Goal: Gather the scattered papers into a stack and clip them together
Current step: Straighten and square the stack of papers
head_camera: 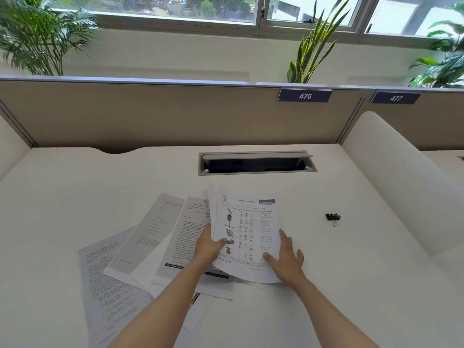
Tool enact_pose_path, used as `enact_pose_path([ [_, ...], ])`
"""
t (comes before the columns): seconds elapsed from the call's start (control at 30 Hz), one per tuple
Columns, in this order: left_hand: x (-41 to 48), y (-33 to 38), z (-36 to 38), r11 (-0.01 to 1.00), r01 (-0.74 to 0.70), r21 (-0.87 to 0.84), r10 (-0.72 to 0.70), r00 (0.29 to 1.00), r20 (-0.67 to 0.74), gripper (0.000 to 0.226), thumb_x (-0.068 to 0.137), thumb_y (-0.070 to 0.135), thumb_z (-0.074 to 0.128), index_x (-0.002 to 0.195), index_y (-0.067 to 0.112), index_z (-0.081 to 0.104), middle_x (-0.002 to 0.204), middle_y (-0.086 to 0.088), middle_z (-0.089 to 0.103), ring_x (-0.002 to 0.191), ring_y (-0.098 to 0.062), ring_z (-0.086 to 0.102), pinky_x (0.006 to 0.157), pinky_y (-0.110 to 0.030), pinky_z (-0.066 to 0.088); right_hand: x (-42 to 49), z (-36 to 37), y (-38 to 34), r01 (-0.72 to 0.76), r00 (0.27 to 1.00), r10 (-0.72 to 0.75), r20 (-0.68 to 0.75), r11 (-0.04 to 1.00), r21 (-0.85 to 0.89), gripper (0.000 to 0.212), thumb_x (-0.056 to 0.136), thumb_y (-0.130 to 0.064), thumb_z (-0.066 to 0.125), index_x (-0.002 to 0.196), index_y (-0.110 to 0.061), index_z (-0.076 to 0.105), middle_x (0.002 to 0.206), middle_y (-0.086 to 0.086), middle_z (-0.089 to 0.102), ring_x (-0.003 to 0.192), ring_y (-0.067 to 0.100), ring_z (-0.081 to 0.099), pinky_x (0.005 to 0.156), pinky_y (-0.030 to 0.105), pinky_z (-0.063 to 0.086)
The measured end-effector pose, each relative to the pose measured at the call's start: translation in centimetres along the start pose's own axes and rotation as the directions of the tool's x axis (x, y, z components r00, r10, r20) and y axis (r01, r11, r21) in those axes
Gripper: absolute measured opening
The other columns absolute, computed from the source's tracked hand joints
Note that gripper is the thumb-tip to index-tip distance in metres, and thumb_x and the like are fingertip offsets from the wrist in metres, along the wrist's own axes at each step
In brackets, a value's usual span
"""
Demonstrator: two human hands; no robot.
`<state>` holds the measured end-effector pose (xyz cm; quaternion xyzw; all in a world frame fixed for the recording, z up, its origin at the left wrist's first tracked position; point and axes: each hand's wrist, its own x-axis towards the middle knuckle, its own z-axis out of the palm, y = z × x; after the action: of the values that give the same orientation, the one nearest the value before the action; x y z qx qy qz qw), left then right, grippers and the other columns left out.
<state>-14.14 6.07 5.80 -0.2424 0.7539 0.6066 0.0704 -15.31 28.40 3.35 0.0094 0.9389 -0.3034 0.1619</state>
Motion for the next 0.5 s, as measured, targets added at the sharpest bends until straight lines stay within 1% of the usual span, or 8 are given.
enact_pose_path([
  [0.07, -0.2, -0.1, -0.3, 0.998, -0.008, -0.069, 0.008, 1.0, -0.001, 0.043, 0.086, 0.007, 0.064, 0.125, 0.015, 0.05, 0.115, -0.006, 0.062, 0.102, -0.025, 0.06, 0.078, -0.034, 0.05, -0.2, 0.0, 0.0, 0.009, 1.0, -0.01, 0.003, 1.0, 0.021, 0.08, 0.095, -0.041, 0.048, 0.152, -0.017, -0.003, 0.161, -0.003, 0.007, 0.148, 0.016, -0.003, 0.117, 0.043, -0.008],
  [0.13, -0.4, 0.0, -0.7, 0.995, -0.016, -0.101, 0.015, 1.0, -0.015, 0.043, 0.087, 0.008, 0.063, 0.127, 0.015, 0.051, 0.109, -0.002, 0.061, 0.104, -0.026, 0.061, 0.082, -0.036, 0.05, -0.4, 0.1, -0.2, 0.007, 0.999, -0.003, -0.045, 0.995, 0.1, 0.075, 0.096, -0.039, 0.048, 0.152, -0.016, 0.003, 0.16, -0.002, 0.01, 0.148, 0.016, 0.006, 0.119, 0.041, -0.004],
  [0.2, -0.6, 0.0, -1.2, 0.991, -0.004, -0.137, 0.0, 1.0, -0.031, 0.043, 0.087, 0.011, 0.064, 0.128, 0.017, 0.051, 0.108, -0.001, 0.062, 0.099, -0.024, 0.061, 0.082, -0.038, 0.052, -0.5, 0.0, -0.6, -0.008, 0.994, 0.03, -0.103, 0.979, 0.205, 0.073, 0.095, -0.035, 0.051, 0.151, -0.014, 0.01, 0.159, 0.002, 0.018, 0.146, 0.018, 0.017, 0.12, 0.042, 0.007],
  [0.3, -0.8, -0.4, -1.9, 0.981, 0.013, -0.195, -0.02, 0.999, -0.032, 0.04, 0.087, 0.017, 0.065, 0.124, 0.026, 0.052, 0.114, -0.001, 0.064, 0.097, -0.025, 0.065, 0.081, -0.045, 0.056, -0.6, -0.3, -1.7, -0.039, 0.988, 0.096, -0.119, 0.911, 0.411, 0.072, 0.093, -0.03, 0.057, 0.15, -0.012, 0.017, 0.154, 0.005, 0.03, 0.14, 0.021, 0.031, 0.115, 0.04, 0.026],
  [0.33, -1.0, -0.6, -2.1, 0.978, 0.018, -0.206, -0.024, 0.999, -0.027, 0.038, 0.087, 0.019, 0.066, 0.121, 0.029, 0.052, 0.113, -0.001, 0.065, 0.096, -0.026, 0.066, 0.08, -0.046, 0.057, -0.7, -0.4, -2.1, -0.057, 0.986, 0.127, -0.111, 0.869, 0.491, 0.07, 0.092, -0.028, 0.059, 0.148, -0.013, 0.02, 0.15, 0.006, 0.036, 0.136, 0.022, 0.038, 0.112, 0.039, 0.031],
  [0.4, -1.4, -0.8, -2.7, 0.971, 0.026, -0.239, -0.031, 0.999, -0.019, 0.036, 0.086, 0.02, 0.067, 0.117, 0.034, 0.052, 0.111, 0.0, 0.066, 0.094, -0.027, 0.068, 0.079, -0.047, 0.058, -0.7, -0.6, -2.7, -0.107, 0.981, 0.182, -0.066, 0.793, 0.6, 0.061, 0.092, -0.028, 0.06, 0.144, -0.015, 0.031, 0.139, 0.006, 0.049, 0.122, 0.023, 0.051, 0.104, 0.037, 0.04],
  [0.43, -1.6, -0.9, -2.9, 0.967, 0.023, -0.253, -0.028, 0.999, -0.017, 0.036, 0.086, 0.02, 0.067, 0.115, 0.036, 0.053, 0.11, 0.0, 0.067, 0.094, -0.027, 0.068, 0.079, -0.047, 0.058, -0.8, -0.7, -3.0, -0.139, 0.979, 0.203, -0.029, 0.761, 0.634, 0.055, 0.092, -0.027, 0.059, 0.14, -0.015, 0.036, 0.133, 0.005, 0.054, 0.114, 0.022, 0.055, 0.099, 0.036, 0.044],
  [0.5, -2.0, -1.0, -3.5, 0.966, 0.013, -0.26, -0.02, 0.999, -0.024, 0.035, 0.087, 0.02, 0.067, 0.114, 0.036, 0.052, 0.11, 0.001, 0.067, 0.094, -0.026, 0.068, 0.08, -0.047, 0.057, -0.7, -0.6, -3.3, -0.186, 0.975, 0.216, 0.044, 0.698, 0.692, 0.046, 0.093, -0.023, 0.058, 0.135, -0.015, 0.041, 0.126, 0.004, 0.059, 0.107, 0.021, 0.059, 0.096, 0.036, 0.047],
])
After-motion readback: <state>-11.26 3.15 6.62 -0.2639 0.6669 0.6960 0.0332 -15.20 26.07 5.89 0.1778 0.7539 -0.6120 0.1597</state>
